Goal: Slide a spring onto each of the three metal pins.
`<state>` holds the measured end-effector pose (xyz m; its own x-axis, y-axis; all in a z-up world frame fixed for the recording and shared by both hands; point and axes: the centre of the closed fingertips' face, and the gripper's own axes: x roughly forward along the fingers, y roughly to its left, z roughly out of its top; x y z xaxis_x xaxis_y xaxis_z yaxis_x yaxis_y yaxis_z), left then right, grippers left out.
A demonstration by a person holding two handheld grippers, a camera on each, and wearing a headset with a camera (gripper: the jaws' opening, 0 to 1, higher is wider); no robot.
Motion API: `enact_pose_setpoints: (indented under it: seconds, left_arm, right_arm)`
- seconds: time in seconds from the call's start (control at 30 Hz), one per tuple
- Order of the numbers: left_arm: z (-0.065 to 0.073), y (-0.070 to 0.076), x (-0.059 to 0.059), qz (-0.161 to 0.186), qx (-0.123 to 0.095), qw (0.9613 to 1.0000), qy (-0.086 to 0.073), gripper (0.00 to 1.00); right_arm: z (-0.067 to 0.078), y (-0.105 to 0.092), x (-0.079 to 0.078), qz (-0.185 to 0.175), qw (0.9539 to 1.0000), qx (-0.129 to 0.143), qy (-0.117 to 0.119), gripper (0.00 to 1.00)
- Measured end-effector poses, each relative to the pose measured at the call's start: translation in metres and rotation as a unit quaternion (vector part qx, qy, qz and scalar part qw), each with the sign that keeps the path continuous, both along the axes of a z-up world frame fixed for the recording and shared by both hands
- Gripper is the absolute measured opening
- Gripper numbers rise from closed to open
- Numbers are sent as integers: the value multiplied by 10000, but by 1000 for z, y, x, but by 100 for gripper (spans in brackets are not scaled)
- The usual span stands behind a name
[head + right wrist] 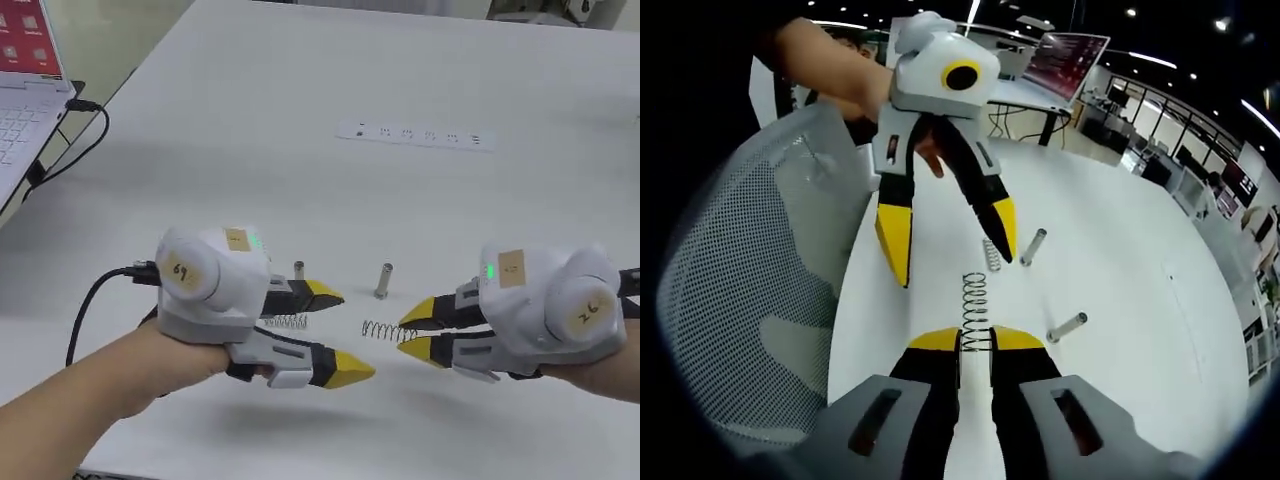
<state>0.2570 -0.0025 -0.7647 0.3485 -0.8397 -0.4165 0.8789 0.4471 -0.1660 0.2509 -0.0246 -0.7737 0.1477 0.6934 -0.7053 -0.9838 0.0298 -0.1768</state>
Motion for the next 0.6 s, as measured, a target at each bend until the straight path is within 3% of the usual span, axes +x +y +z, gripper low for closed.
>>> enact_pose_setpoints:
  seconds: [0.6]
  left_arm:
    - [4,-16,1,-172,-125,9998,-43,13]
  right_arm:
    - [10,2,-6,208,9997,99,-20,8]
